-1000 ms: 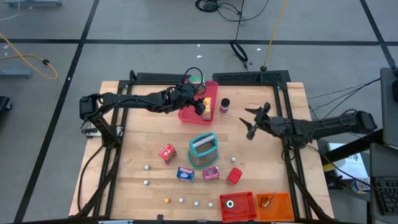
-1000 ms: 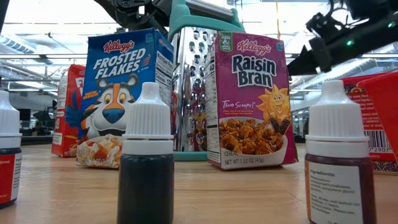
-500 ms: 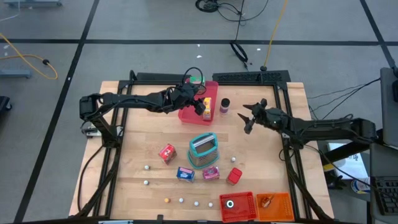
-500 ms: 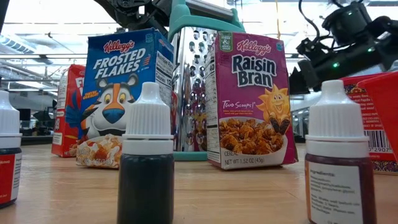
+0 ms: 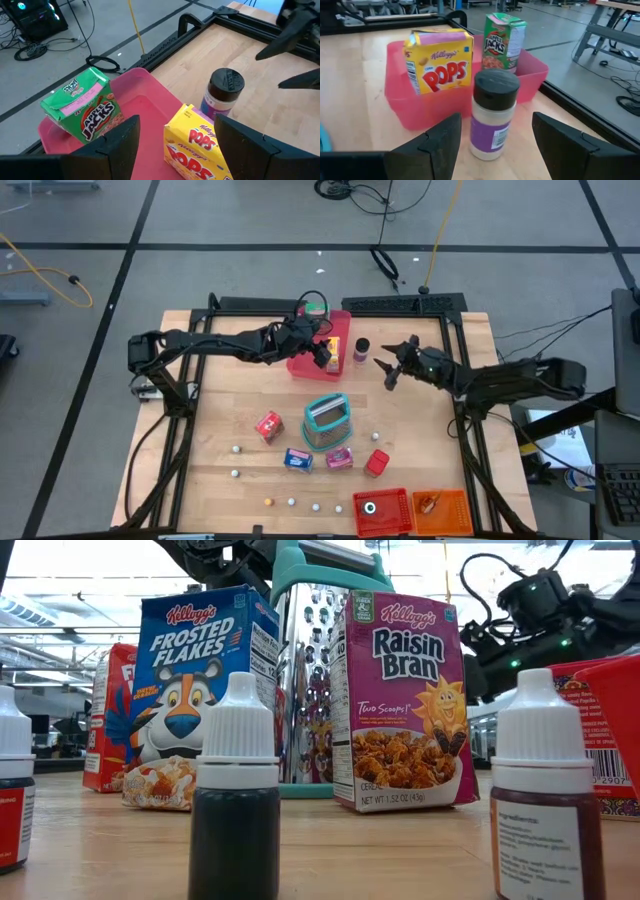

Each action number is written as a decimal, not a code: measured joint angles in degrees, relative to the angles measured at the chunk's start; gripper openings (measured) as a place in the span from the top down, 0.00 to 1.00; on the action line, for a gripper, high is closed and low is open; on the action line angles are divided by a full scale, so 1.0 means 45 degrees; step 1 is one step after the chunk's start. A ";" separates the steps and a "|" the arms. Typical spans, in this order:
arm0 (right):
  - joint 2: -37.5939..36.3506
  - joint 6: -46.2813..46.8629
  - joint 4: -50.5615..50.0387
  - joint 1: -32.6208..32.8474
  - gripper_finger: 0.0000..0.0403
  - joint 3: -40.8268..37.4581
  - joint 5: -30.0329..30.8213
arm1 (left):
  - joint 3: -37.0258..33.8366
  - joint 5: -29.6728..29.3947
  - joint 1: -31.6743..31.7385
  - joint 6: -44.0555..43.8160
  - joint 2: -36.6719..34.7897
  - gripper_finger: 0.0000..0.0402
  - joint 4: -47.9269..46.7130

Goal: Pick & Place Kitchen Items
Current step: Put the purple seasoning bottle into the orange bin

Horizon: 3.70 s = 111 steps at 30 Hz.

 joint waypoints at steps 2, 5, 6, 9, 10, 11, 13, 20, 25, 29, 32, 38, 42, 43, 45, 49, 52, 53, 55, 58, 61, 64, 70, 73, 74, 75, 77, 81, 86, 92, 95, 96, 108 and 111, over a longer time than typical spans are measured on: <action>0.0309 0.0030 0.0068 -0.0139 0.40 0.0108 -0.0135 | 0.0000 0.0000 -0.0012 0.0025 0.0000 0.36 0.0017; 0.0872 -0.0001 0.0355 -0.0435 0.38 0.0297 -0.0109 | 0.0000 0.0000 -0.0012 0.0042 0.0000 0.36 0.0022; 0.1070 0.0024 0.0394 -0.0539 0.38 0.0386 -0.0113 | 0.0000 0.0000 -0.0012 0.0042 0.0000 0.36 0.0029; 0.1664 0.0105 0.0447 -0.0801 0.35 0.0730 -0.0328 | 0.0000 0.0000 -0.0012 0.0042 0.0000 0.36 0.0036; 0.1870 0.0111 0.0462 -0.0880 0.35 0.0818 -0.0503 | 0.0000 0.0000 -0.0012 0.0042 0.0000 0.36 0.0036; 0.2073 0.0137 0.0427 -0.0935 0.34 0.0910 -0.0676 | -0.0001 0.0000 -0.0021 0.0041 0.0000 0.36 0.0036; 0.2437 0.0239 0.0461 -0.0988 0.32 0.1153 -0.0789 | 0.0000 0.0000 -0.0026 0.0042 0.0000 0.36 0.0036; 0.3279 0.0131 0.0526 -0.0979 0.30 0.1818 -0.0789 | -0.0001 0.0000 -0.0051 0.0062 0.0000 0.36 0.0039; 0.4178 0.0110 0.0521 -0.0988 0.30 0.2420 -0.0976 | 0.0000 0.0000 -0.0051 0.0095 0.0000 0.36 0.0051; 0.4842 0.0094 0.0512 -0.1037 0.30 0.2897 -0.1103 | 0.0000 0.0000 -0.0070 0.0091 0.0000 0.36 0.0046; 0.5095 -0.0012 0.0545 -0.1056 0.30 0.3176 -0.1095 | 0.0000 0.0000 -0.0090 0.0091 0.0000 0.36 0.0039; 0.5104 -0.0084 0.0822 -0.1204 0.35 0.3265 -0.1093 | 0.0000 0.0000 -0.0094 0.0115 0.0000 0.36 0.0022; 0.5103 0.0109 0.0713 -0.1318 0.44 0.3268 -0.1115 | 0.0000 0.0000 -0.0094 0.0120 0.0000 0.36 0.0017; 0.5094 0.0137 0.0661 -0.1318 0.47 0.3277 -0.1134 | 0.0000 0.0000 -0.0094 0.0125 0.0000 0.36 0.0017; 0.5081 0.0155 0.0591 -0.1314 0.51 0.3286 -0.1125 | 0.0000 0.0000 -0.0094 0.0125 0.0000 0.36 0.0017; 0.5080 0.0325 0.0543 -0.1318 0.51 0.3287 -0.1125 | 0.0000 0.0000 -0.0094 0.0125 0.0000 0.36 0.0012; 0.4986 0.0447 0.0411 -0.1289 0.51 0.3287 -0.1120 | 0.0000 0.0000 -0.0094 0.0113 0.0000 0.36 0.0007; 0.4897 0.0442 0.0296 -0.1258 0.51 0.3282 -0.1120 | 0.0000 0.0000 -0.0094 0.0106 0.0000 0.36 0.0000; 0.4646 0.0442 -0.0021 -0.1118 0.51 0.3272 -0.1097 | 0.0000 0.0000 -0.0094 0.0106 0.0000 0.36 -0.0059; 0.3787 0.0417 -0.1126 -0.0738 0.51 0.3234 -0.1116 | 0.0000 0.0000 -0.0094 0.0101 0.0000 0.36 -0.0170; 0.2481 0.0355 -0.2564 -0.0276 0.51 0.3234 -0.1115 | 0.0000 0.0000 -0.0094 0.0010 0.0003 0.36 -0.0347; 0.0970 0.0438 -0.4063 0.0233 0.51 0.3238 -0.1091 | -0.0002 0.0000 -0.0094 -0.0002 0.0000 0.36 -0.0384; -0.2119 0.0754 -0.6294 0.1622 0.51 0.3238 -0.1086 | 0.0000 0.0000 -0.0094 -0.0011 0.0000 0.36 -0.0382; -0.3537 0.0942 -0.7136 0.2524 0.51 0.3238 -0.1081 | 0.0000 0.0000 -0.0094 -0.0016 0.0000 0.36 -0.0391; -0.3971 0.1072 -0.7382 0.2855 0.51 0.3238 -0.1076 | 0.0000 0.0000 -0.0094 -0.0021 0.0000 0.36 -0.0391; -0.4387 0.1199 -0.7669 0.3204 0.51 0.3238 -0.1076 | 0.0000 0.0000 -0.0094 -0.0031 0.0004 0.36 -0.0391; -0.5080 0.1384 -0.8199 0.3956 0.51 0.3238 -0.1081 | 0.0000 0.0000 -0.0094 -0.0035 0.0000 0.36 -0.0396; -0.6193 0.1551 -0.8941 0.5534 0.51 0.3238 -0.1081 | 0.0000 0.0000 -0.0094 -0.0035 0.0000 0.36 -0.0393; -0.6861 0.2264 -0.9291 0.7624 0.51 0.3238 -0.1071 | 0.0000 0.0000 -0.0094 -0.0103 0.0000 0.36 -0.0391; -0.6893 0.2406 -0.9224 1.0233 0.51 0.3238 -0.0441 | 0.0000 0.0000 -0.0094 -0.0113 0.0000 0.36 -0.0386; -0.6891 0.2396 -0.9228 1.1571 0.51 0.3238 0.0362 | 0.0000 0.0000 -0.0094 -0.0118 0.0000 0.36 -0.0382; -0.6880 0.2368 -0.9224 1.2011 0.51 0.3238 0.0584 | -0.0002 0.0000 -0.0094 -0.0128 0.0000 0.36 -0.0382; -0.6422 0.2081 -0.8747 1.7192 0.51 0.3251 0.4653 | -0.0005 0.0000 -0.0092 -0.0433 0.0000 0.36 -0.0382; -0.6005 0.1981 -0.8527 1.8362 0.51 0.3253 0.5434 | -0.0002 0.0000 -0.0094 -0.0451 0.0000 0.36 -0.0378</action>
